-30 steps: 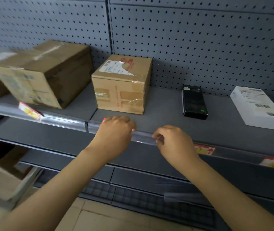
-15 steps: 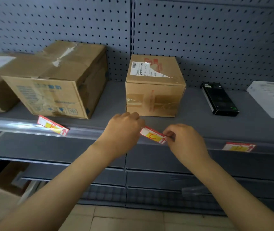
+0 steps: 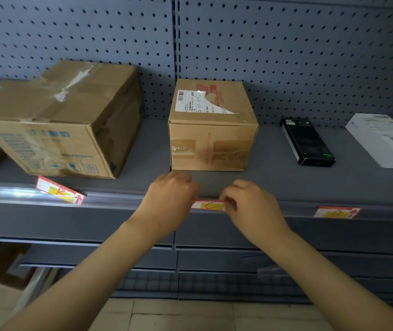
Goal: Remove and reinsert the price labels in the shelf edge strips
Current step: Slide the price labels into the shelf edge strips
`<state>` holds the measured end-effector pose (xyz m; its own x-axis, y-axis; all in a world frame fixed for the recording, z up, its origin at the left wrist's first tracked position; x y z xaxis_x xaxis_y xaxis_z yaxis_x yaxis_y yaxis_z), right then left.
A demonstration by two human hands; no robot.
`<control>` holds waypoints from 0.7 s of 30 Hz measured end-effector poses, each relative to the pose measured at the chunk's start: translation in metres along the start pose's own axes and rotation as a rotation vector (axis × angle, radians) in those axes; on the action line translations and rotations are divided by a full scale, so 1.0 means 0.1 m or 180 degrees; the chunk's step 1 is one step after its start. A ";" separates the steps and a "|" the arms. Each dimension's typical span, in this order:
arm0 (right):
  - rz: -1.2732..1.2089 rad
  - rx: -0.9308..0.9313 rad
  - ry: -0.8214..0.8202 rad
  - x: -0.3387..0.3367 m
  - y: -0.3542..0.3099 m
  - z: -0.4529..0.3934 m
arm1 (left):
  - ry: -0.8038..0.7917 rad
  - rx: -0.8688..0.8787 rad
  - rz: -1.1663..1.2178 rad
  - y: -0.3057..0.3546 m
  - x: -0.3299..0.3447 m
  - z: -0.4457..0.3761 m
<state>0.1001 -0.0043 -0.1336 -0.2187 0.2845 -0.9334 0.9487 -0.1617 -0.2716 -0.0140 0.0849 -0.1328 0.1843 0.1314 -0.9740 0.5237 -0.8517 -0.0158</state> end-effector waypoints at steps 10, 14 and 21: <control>0.0362 -0.0131 -0.0184 0.09 -0.03 -0.02 | -0.0051 -0.0010 -0.0246 0.04 0.11 0.05; 0.0406 -0.0125 -0.0237 0.08 -0.05 -0.03 | -0.0030 -0.0114 -0.0224 0.04 0.11 0.05; 0.0461 -0.0098 -0.0252 0.05 -0.10 -0.02 | -0.0120 -0.0149 -0.0300 0.03 0.10 0.08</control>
<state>0.0901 0.0002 -0.1356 -0.0952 0.1847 -0.9782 0.9779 -0.1663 -0.1266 -0.0175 0.0798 -0.1442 0.1016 0.1899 -0.9765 0.5758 -0.8117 -0.0979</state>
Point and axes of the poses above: each hand's wrist, its own z-axis away from the middle knuckle, its own x-axis out of the palm, y = z × x, the point moved 5 cm from there along -z, towards the middle knuckle
